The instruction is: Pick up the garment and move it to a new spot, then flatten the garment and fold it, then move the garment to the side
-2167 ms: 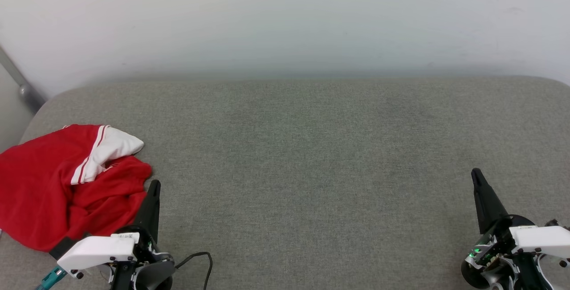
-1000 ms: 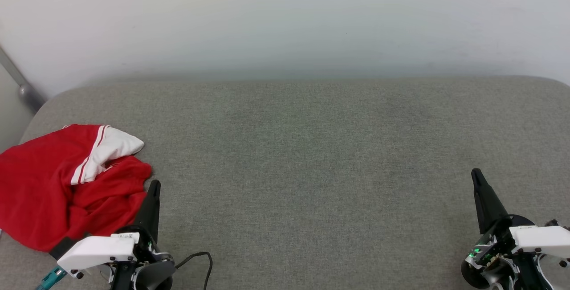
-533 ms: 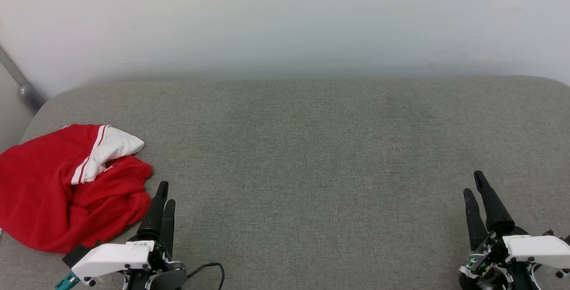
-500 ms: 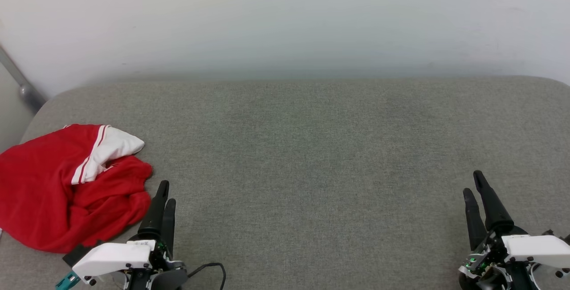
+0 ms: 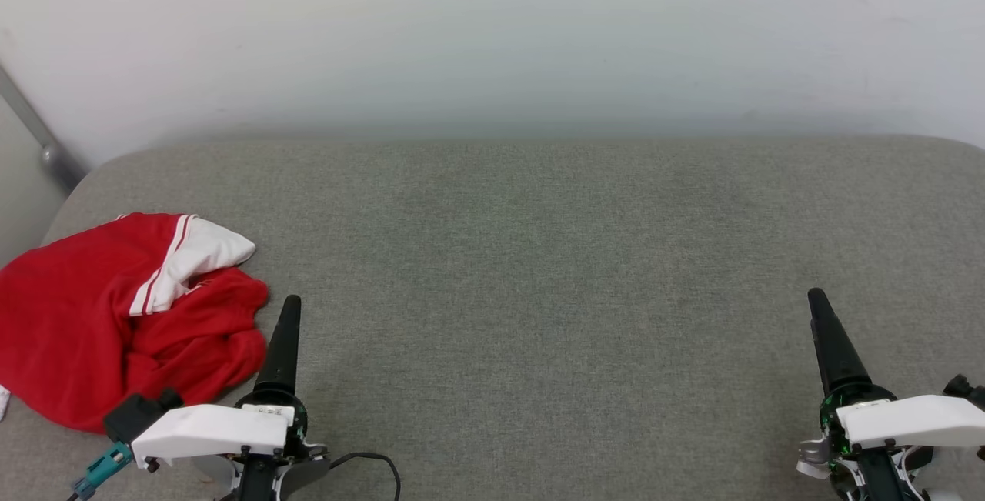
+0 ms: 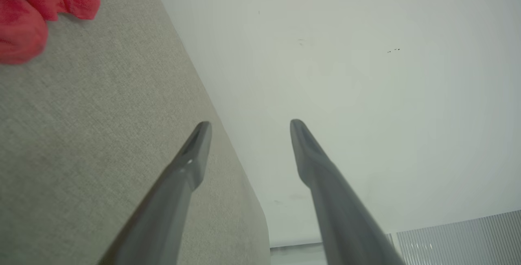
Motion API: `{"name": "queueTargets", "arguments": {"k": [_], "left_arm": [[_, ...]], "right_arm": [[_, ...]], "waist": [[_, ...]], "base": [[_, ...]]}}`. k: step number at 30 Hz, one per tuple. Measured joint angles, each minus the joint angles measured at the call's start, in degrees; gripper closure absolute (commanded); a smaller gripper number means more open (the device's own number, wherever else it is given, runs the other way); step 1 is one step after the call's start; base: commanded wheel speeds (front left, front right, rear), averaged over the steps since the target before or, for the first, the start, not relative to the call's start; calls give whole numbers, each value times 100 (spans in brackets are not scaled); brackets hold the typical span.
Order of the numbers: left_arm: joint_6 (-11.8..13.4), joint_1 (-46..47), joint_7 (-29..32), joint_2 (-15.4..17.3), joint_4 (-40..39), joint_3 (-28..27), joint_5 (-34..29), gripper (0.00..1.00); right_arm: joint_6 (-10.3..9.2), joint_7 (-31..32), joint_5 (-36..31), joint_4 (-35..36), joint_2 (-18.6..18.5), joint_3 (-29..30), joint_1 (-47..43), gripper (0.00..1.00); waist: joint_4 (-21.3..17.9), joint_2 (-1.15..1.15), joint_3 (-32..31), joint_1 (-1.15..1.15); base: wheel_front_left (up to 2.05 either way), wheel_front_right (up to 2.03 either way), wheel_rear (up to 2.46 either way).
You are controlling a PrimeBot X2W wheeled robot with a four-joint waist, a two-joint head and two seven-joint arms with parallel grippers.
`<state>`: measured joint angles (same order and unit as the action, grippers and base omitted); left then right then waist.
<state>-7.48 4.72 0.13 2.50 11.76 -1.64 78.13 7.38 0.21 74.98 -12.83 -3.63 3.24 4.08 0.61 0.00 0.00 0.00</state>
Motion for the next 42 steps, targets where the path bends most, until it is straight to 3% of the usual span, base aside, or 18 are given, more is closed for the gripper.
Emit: {"name": "queueTargets", "arguments": {"k": [18,42], "left_arm": [[67,43,-379,7,-144,367,-2450,0],[282,168,-789,224,-148,833,-4799,0]], "right_arm": [[0,-257,-2784,280,12,-113,-56,0],[2,-218,-4932,616,64,-76,-119,0]], "waist": [[51,0,-26,0],[108,0,-29,0]], "base": [[0,0,0],[0,0,0]]}}
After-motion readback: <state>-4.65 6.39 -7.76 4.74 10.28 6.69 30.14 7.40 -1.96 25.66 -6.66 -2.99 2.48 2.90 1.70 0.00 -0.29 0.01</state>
